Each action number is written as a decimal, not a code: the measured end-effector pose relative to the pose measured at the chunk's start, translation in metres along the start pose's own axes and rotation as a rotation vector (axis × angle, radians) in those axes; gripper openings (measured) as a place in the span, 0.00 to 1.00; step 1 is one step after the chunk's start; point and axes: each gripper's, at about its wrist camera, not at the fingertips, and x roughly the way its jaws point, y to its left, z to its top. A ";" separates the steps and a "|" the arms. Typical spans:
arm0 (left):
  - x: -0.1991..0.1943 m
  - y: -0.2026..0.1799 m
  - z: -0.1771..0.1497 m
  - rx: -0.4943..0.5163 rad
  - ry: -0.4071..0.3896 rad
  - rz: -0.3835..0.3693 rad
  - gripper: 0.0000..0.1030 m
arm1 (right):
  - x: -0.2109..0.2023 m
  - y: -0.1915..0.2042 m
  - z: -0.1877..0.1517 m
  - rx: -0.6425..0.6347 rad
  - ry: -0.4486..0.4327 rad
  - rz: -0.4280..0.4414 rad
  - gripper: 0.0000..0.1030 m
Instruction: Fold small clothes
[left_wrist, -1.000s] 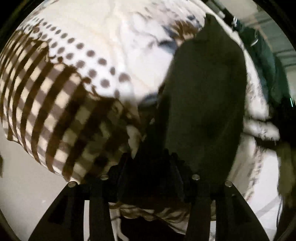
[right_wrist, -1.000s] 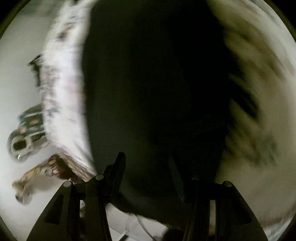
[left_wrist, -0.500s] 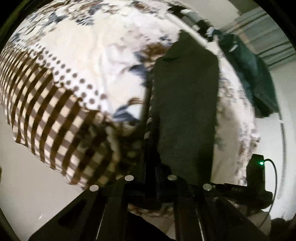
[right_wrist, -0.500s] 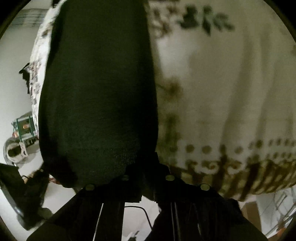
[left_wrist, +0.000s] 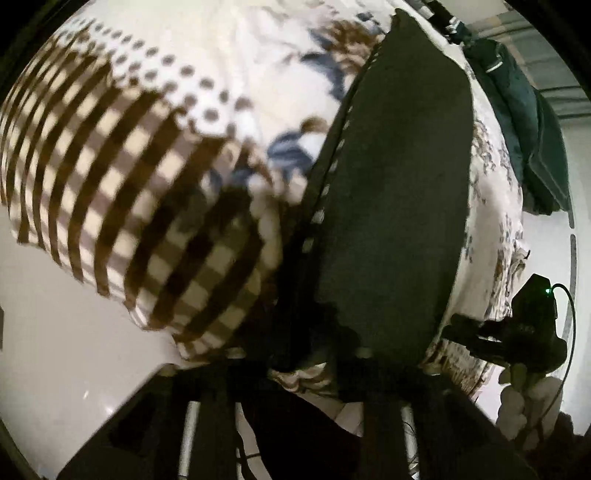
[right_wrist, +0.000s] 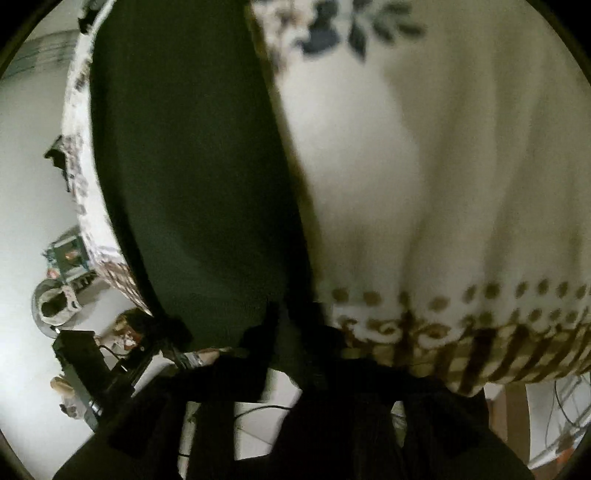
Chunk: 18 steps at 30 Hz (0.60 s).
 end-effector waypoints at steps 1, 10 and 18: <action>-0.004 -0.002 0.006 0.006 -0.011 0.005 0.35 | -0.003 0.004 0.014 0.003 -0.015 0.009 0.54; 0.034 -0.025 0.071 0.082 0.048 -0.088 0.36 | 0.041 -0.004 0.032 0.095 0.091 0.066 0.55; 0.056 -0.004 0.049 0.129 0.166 -0.189 0.49 | 0.079 -0.015 0.017 0.180 0.145 0.294 0.57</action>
